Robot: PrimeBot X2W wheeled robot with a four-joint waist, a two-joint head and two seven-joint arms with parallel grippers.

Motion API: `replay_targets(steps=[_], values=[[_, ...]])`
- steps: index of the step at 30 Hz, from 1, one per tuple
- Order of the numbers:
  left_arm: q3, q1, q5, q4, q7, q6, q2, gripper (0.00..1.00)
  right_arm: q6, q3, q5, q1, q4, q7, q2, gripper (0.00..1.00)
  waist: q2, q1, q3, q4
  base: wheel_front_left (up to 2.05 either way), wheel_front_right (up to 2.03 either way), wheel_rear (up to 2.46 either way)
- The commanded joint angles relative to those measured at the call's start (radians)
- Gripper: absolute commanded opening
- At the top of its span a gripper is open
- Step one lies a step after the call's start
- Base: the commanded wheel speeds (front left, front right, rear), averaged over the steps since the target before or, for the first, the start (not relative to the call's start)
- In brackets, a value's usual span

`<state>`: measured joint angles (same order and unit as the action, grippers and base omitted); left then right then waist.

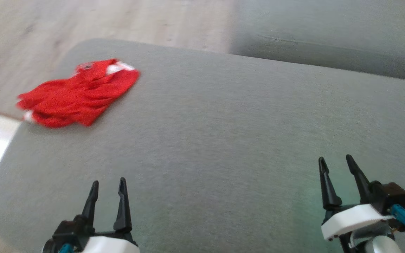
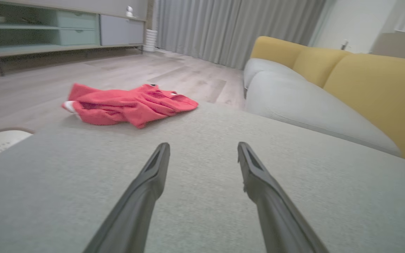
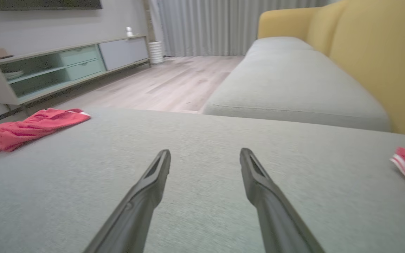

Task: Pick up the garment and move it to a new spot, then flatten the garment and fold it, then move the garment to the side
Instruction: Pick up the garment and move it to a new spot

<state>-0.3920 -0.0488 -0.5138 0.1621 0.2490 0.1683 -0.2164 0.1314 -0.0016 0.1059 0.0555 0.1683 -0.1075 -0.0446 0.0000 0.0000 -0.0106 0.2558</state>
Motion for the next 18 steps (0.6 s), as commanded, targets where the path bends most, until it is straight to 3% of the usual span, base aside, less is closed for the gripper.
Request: replay_targets(steps=[1,7,18], values=[[0.037,0.039,0.005,-0.032,0.008,0.007,-0.019,1.0,-0.001,0.034,0.011,-0.026,-0.036,-0.014,-0.006,1.0,0.0,0.0,0.004,0.139,0.0,0.0,0.0],[0.049,0.026,-0.002,-0.04,0.007,0.012,-0.032,1.0,-0.001,0.069,0.019,-0.028,-0.03,-0.011,-0.006,1.0,0.0,0.0,0.007,0.267,0.0,0.0,0.0],[0.11,-0.025,-0.001,-0.092,0.012,0.03,-0.025,1.0,-0.001,0.144,0.003,-0.083,-0.018,0.004,-0.006,1.0,0.0,0.0,-0.025,0.284,0.0,0.0,0.0]])
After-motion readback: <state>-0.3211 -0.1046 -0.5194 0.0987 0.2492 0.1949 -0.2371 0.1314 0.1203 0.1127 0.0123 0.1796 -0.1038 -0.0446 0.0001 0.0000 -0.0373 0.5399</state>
